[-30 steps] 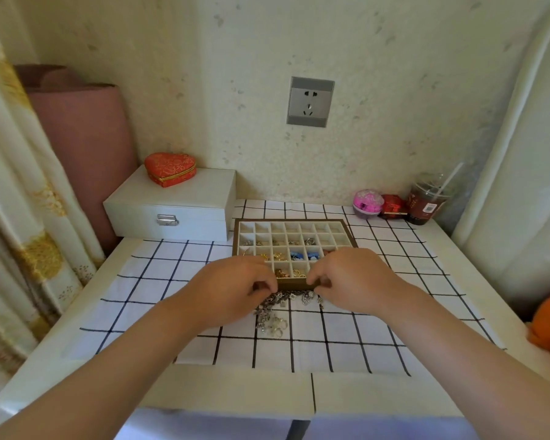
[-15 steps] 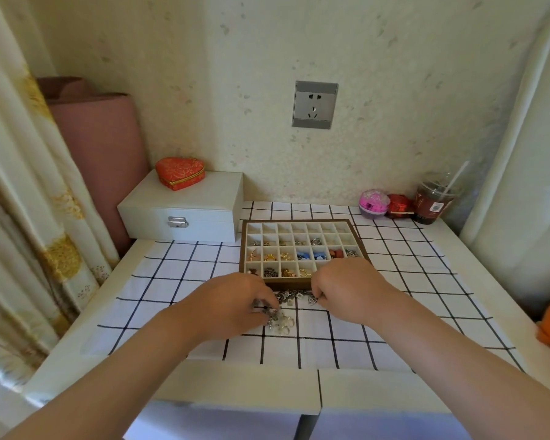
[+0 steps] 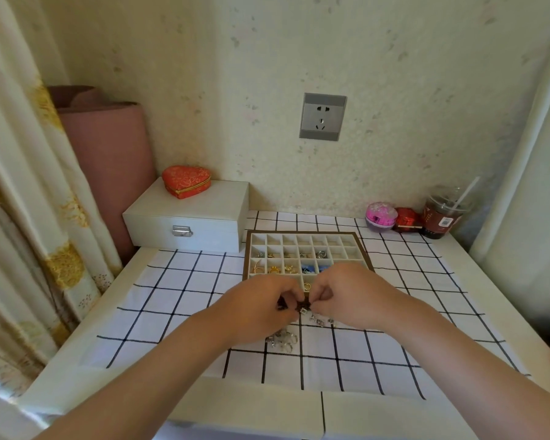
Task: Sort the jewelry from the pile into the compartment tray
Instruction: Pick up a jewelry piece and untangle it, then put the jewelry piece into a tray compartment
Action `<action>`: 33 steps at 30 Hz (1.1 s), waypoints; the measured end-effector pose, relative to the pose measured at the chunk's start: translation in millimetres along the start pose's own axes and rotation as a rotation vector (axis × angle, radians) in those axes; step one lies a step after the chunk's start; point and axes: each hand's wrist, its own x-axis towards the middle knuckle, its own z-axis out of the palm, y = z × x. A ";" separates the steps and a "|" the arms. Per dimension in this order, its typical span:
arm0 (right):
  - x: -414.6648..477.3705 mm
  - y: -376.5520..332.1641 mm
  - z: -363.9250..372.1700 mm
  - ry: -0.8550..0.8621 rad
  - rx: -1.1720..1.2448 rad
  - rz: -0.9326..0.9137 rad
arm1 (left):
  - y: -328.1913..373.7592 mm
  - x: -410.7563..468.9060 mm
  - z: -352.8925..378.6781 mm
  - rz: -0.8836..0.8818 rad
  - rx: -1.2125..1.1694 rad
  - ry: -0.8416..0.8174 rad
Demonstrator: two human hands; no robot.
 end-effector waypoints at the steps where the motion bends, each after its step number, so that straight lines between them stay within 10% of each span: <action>1: 1.7 1.2 -1.1 0.018 0.132 0.030 | 0.2 2.0 -0.3 -0.003 -0.025 0.019; 12: 14.6 6.7 -19.6 0.138 0.990 0.187 | 6.6 28.4 -8.6 -0.023 -0.441 0.279; 33: 48.9 32.8 -42.4 0.348 0.818 0.014 | 12.4 87.8 -29.7 -0.071 -0.559 0.338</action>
